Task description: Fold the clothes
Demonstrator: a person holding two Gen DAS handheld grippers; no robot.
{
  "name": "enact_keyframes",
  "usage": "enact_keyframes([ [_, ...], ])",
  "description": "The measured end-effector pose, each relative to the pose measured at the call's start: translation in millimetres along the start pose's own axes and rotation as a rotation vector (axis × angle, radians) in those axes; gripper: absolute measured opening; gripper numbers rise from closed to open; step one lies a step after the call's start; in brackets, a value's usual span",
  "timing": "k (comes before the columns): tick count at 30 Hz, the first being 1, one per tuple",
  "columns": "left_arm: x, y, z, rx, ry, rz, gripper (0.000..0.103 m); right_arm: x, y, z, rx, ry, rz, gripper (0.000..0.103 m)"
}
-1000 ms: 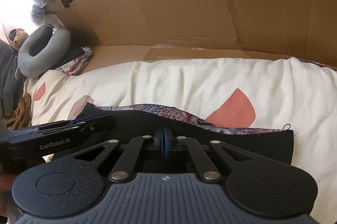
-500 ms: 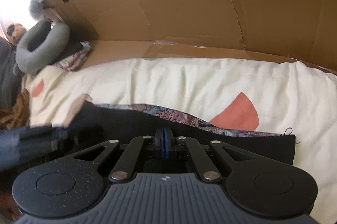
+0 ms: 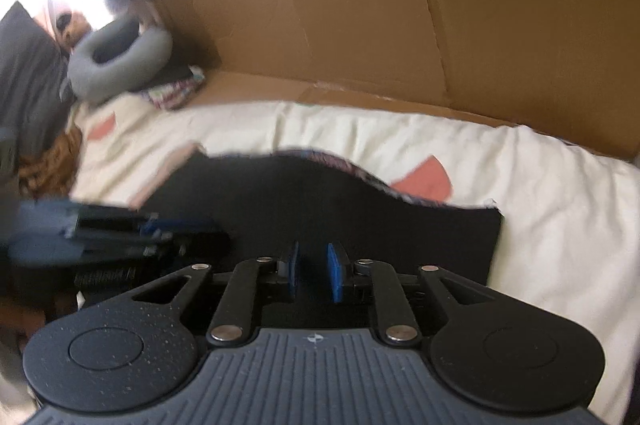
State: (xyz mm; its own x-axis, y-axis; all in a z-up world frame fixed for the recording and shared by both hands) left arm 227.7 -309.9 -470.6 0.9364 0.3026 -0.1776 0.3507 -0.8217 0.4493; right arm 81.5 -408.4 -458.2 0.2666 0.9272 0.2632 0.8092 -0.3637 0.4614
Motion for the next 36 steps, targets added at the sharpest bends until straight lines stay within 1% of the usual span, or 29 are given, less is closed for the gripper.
enact_keyframes([
  [2,1,0,5,0.010,0.001,-0.011,0.017,1,-8,2,0.015,-0.006,-0.009,0.020],
  [4,3,0,10,0.022,0.005,-0.017,0.015,1,-14,2,0.018,-0.017,-0.028,0.020],
  [5,4,0,12,0.028,0.007,-0.019,0.014,1,-16,2,0.020,-0.026,-0.039,0.023],
  [7,7,2,15,0.040,0.007,-0.030,0.006,-1,-22,2,0.028,-0.051,-0.060,0.023],
  [8,9,3,17,0.046,0.007,-0.037,0.004,-3,-24,2,0.038,-0.075,-0.066,0.023],
  [12,15,7,15,0.056,0.000,-0.081,0.003,-15,-31,-5,0.052,-0.122,-0.031,0.024],
  [13,11,8,11,0.048,0.004,-0.072,0.003,-16,-32,-8,0.047,-0.131,-0.021,0.024],
  [17,-10,7,-2,0.010,-0.022,0.000,0.004,-18,-39,-28,0.007,-0.091,0.014,0.024],
  [20,-30,9,-6,-0.012,-0.054,0.063,0.005,-9,-46,-39,-0.014,-0.064,-0.002,0.024],
  [23,-44,15,2,-0.006,-0.065,0.103,0.006,3,-52,-43,-0.013,-0.042,-0.029,0.024],
  [28,-46,24,22,0.022,-0.062,0.098,0.006,15,-61,-39,0.012,-0.017,-0.058,0.024],
  [30,-42,28,29,0.037,-0.058,0.081,0.003,17,-64,-37,0.021,-0.012,-0.076,0.024],
  [34,-36,30,45,0.070,-0.059,0.077,0.003,16,-71,-33,0.046,-0.013,-0.087,0.024],
  [36,-37,31,48,0.073,-0.054,0.088,0.003,15,-76,-29,0.066,-0.040,-0.102,0.024],
])
Point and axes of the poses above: each gripper's, at about its wrist camera, not at the fingertips, and z roughly the way its jaws point, x to its left, y to its top, the point moved 2 cm from there along z, roughly the way its jaws point, and after that the axes turned 14 degrees about x, right-handed, at the moved point
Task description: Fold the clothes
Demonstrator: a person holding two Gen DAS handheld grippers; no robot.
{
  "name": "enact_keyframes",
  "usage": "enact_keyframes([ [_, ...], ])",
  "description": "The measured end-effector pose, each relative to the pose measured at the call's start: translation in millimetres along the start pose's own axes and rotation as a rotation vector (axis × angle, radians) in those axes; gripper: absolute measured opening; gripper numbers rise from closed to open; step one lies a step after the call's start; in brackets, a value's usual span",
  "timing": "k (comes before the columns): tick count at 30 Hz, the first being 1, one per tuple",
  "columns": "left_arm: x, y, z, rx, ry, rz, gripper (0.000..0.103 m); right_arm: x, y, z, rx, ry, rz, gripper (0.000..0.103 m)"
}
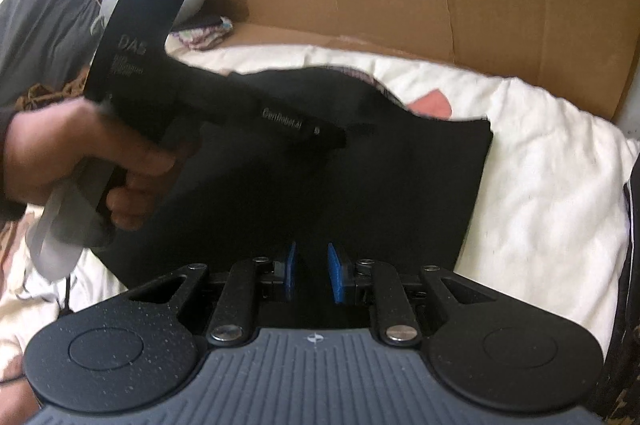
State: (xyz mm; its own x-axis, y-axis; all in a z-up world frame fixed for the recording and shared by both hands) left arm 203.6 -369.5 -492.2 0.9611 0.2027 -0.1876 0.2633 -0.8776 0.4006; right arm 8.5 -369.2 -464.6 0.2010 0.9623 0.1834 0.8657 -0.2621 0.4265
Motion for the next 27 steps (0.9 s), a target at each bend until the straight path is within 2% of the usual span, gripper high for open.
enact_keyframes([
  [6,-1,7,4,0.024,0.011,0.035,0.003,-10,-30,-5,0.054,-0.020,0.011,0.023],
  [10,4,10,5,0.040,-0.016,-0.016,0.003,-12,-51,-13,0.070,-0.032,0.030,0.023],
  [14,6,18,-6,0.056,-0.042,-0.124,0.002,-14,-56,-26,0.053,-0.031,0.061,0.024],
  [18,-2,23,-30,0.008,-0.023,-0.066,0.003,-12,-50,-34,0.014,-0.030,0.061,0.024],
  [22,-11,15,-51,-0.030,-0.060,-0.035,0.003,-11,-44,-33,0.003,-0.024,0.082,0.024],
  [25,-26,-2,-63,-0.023,-0.014,0.051,0.004,-8,-43,-32,-0.007,-0.016,0.102,0.024],
  [27,-30,-16,-72,-0.011,0.000,0.072,0.004,-7,-44,-32,-0.023,-0.006,0.133,0.027],
])
Point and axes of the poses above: each gripper's, at about its wrist camera, not at the fingertips, and z roughly the way its jaws point, x to its left, y to its top, the point moved 2 cm from there along z, roughly the way its jaws point, and after that the axes turned 14 degrees about x, right-handed, at the moved point
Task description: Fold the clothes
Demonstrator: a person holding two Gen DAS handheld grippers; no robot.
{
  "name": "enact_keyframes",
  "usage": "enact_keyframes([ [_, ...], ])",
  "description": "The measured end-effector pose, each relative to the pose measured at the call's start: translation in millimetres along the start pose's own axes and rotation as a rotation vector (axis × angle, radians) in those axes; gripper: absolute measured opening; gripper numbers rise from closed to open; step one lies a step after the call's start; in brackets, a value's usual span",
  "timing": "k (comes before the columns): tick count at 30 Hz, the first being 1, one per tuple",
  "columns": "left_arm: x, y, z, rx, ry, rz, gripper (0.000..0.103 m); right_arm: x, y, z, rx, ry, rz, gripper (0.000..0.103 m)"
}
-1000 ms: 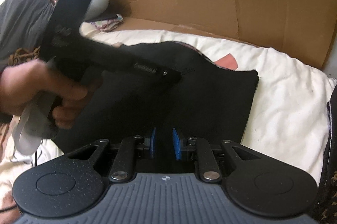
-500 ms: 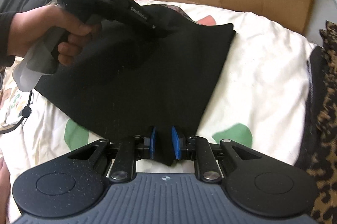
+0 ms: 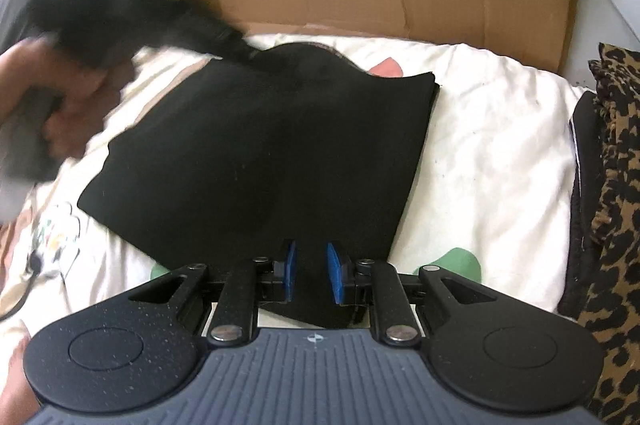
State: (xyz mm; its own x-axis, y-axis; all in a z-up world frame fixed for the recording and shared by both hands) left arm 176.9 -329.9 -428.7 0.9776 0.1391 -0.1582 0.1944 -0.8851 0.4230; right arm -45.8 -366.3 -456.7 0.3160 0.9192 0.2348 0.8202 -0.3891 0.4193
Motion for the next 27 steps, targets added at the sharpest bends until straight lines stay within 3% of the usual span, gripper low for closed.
enact_keyframes([
  [3,-4,-25,-11,0.009,0.007,-0.016,0.005,5,-4,0,-0.016,0.025,0.021,0.033],
  [8,-13,-61,-18,-0.002,0.016,-0.018,0.007,19,-10,-2,-0.022,0.028,-0.060,0.033],
  [12,-19,-80,-13,0.000,-0.005,-0.064,0.007,22,-9,-1,-0.025,0.009,-0.087,0.033],
  [20,-33,-104,1,0.026,-0.005,-0.050,0.009,26,-15,14,0.020,-0.020,-0.093,0.033],
  [27,-12,-132,7,0.071,0.078,-0.099,0.010,18,-16,22,0.050,-0.047,-0.094,0.031],
])
Point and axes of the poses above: each gripper's, at about its wrist camera, not at the fingertips, and z roughly the way its jaws point, x to its left, y to its top, the point moved 2 cm from there along z, roughly the way its jaws point, and after that the axes turned 14 degrees about x, right-handed, at the moved point
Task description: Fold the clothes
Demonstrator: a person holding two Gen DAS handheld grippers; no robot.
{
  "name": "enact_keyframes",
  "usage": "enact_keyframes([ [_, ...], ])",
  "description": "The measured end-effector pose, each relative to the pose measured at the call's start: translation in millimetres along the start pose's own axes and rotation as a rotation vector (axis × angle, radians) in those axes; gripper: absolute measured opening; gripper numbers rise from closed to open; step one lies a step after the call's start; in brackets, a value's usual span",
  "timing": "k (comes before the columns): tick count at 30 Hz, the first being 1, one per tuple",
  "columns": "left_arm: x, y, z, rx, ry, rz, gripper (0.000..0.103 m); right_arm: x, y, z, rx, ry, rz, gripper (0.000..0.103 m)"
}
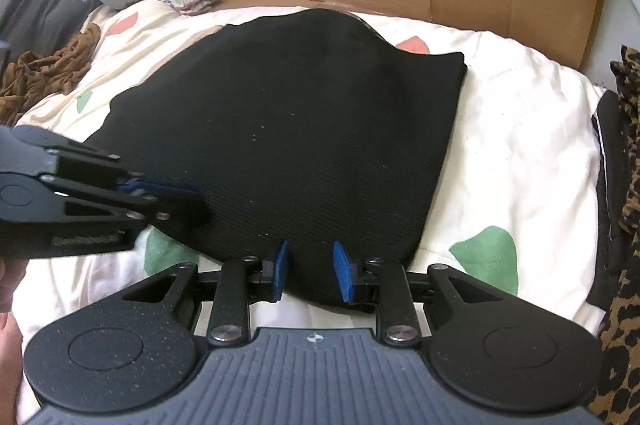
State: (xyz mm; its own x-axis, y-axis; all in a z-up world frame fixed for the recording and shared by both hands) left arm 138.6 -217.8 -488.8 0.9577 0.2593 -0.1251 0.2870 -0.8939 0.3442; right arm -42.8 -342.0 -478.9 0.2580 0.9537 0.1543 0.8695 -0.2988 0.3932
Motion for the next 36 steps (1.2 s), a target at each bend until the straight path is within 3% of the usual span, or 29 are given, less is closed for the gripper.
enact_keyframes([
  [6,32,-21,-11,0.007,0.055,-0.052,0.010,-4,1,0,0.009,0.003,-0.001,0.031],
  [13,69,-33,-27,-0.002,0.079,-0.141,0.004,-3,4,1,0.016,-0.002,-0.013,0.031],
  [24,110,-53,-40,-0.027,0.121,-0.275,0.004,-2,5,1,0.023,-0.012,-0.009,0.032],
  [29,128,-58,-45,-0.039,0.157,-0.329,0.008,-6,6,-4,0.027,-0.023,-0.007,0.032],
  [36,149,-66,-60,-0.064,0.135,-0.398,0.014,-22,-1,-20,0.019,-0.004,0.094,0.033],
])
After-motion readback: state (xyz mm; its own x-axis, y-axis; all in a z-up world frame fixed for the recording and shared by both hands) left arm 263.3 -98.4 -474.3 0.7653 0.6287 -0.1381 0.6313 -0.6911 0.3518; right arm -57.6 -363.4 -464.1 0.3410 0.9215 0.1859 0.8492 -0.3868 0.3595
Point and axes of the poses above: each gripper's, at about its wrist camera, not at the fingertips, and z roughly the way its jaws point, x to its left, y to its top, the point moved 2 cm from there along z, roughly the way its jaws point, and after that the axes turned 14 degrees about x, right-handed, at the moved point
